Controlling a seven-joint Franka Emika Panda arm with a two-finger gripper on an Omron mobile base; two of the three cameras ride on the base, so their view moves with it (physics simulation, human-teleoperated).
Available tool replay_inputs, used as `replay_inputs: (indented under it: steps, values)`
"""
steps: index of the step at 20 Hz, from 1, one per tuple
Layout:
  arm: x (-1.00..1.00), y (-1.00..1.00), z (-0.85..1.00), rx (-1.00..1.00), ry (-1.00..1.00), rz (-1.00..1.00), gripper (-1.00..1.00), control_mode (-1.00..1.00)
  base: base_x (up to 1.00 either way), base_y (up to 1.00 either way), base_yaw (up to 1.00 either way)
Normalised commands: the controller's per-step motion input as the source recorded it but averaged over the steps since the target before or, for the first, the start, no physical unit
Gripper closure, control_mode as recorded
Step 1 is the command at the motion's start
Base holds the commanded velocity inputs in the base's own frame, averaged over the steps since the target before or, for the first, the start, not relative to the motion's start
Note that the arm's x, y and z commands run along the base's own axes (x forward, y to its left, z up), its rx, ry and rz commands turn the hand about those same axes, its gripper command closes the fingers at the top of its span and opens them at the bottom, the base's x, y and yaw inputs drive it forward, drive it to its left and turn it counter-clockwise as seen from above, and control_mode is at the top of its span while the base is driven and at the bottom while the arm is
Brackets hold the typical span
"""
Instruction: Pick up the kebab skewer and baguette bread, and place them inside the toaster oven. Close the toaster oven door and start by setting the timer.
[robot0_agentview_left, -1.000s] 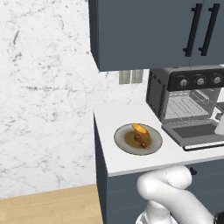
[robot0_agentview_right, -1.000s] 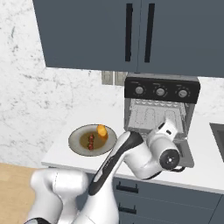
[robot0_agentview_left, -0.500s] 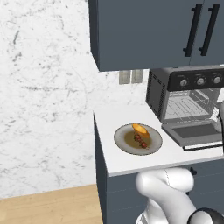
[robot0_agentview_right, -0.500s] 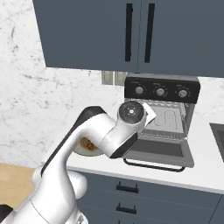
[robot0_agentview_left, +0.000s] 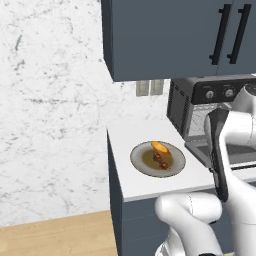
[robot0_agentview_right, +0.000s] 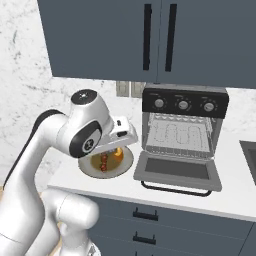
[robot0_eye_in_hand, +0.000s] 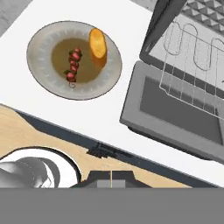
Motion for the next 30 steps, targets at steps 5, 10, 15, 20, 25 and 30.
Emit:
replay_inputs:
  steps: [5, 10, 15, 20, 25, 30]
  values:
    - [-0.04, 1.00, -0.49, 0.11, 0.00, -0.27, -1.00, -1.00, 0.00, 0.00, 0.00]
    - [0.15, 0.75, -0.49, 0.11, 0.04, -0.20, -1.00, -1.00, 0.00, 0.00, 0.00]
    - [0.55, 0.07, -0.26, 0.00, 0.03, -0.02, -1.00, -1.00, 0.00, 0.00, 0.00]
    - [0.46, 0.05, -0.35, 0.00, 0.02, 0.03, -1.00, -1.00, 0.00, 0.00, 0.00]
    - [0.38, 0.11, -0.42, 0.03, 0.10, 0.02, -1.00, -1.00, 0.00, 0.00, 0.00]
    - [0.36, 0.00, -0.34, 0.03, 0.10, 0.01, -1.00, -1.00, 0.00, 0.00, 0.00]
